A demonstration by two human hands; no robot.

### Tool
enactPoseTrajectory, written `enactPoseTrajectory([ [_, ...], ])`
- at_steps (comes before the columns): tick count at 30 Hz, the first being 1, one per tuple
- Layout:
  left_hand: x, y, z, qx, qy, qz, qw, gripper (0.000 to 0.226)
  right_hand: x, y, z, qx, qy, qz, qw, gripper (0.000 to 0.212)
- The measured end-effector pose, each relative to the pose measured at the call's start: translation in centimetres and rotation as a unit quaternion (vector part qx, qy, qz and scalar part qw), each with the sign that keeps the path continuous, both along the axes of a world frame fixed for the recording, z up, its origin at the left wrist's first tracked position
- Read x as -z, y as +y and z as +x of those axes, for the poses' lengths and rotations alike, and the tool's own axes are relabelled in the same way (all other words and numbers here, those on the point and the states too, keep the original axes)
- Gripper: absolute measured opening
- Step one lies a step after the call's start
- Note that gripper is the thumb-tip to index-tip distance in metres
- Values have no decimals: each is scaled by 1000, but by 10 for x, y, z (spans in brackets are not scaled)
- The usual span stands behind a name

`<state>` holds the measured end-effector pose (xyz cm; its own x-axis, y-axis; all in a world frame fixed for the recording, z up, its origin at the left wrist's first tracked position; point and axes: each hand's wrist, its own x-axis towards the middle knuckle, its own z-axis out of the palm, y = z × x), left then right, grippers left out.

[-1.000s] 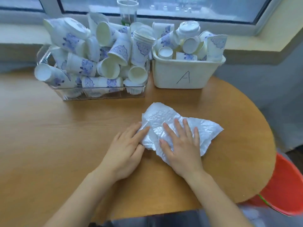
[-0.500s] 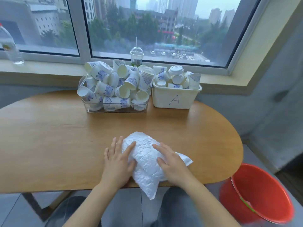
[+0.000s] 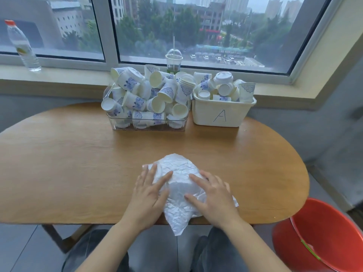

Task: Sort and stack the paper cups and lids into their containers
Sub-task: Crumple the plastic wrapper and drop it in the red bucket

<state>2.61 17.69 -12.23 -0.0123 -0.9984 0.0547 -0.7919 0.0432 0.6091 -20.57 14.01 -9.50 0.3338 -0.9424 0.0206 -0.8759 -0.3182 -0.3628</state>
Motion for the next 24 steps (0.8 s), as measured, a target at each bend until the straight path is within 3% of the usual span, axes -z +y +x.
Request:
enactPoseTrajectory([
  [3, -1, -6, -5, -49, 14, 17, 999, 89, 3, 0, -4, -4, 42, 6, 999, 92],
  [8, 4, -21, -21, -5, -9, -1, 1000, 97, 5, 1, -15, -54, -9, 89, 994, 54],
  [10, 3, -25, -29, 26, -5, -7, 1000, 93, 8, -1, -25, -69, -34, 110, 991, 50],
  [20, -11, -43, -81, 134, 65, -27, 988, 80, 12, -3, -79, -53, -49, 69, 995, 73],
  [24, -14, -52, -107, 147, 116, -20, 982, 76, 12, 0, -105, -16, -102, 71, 992, 79],
])
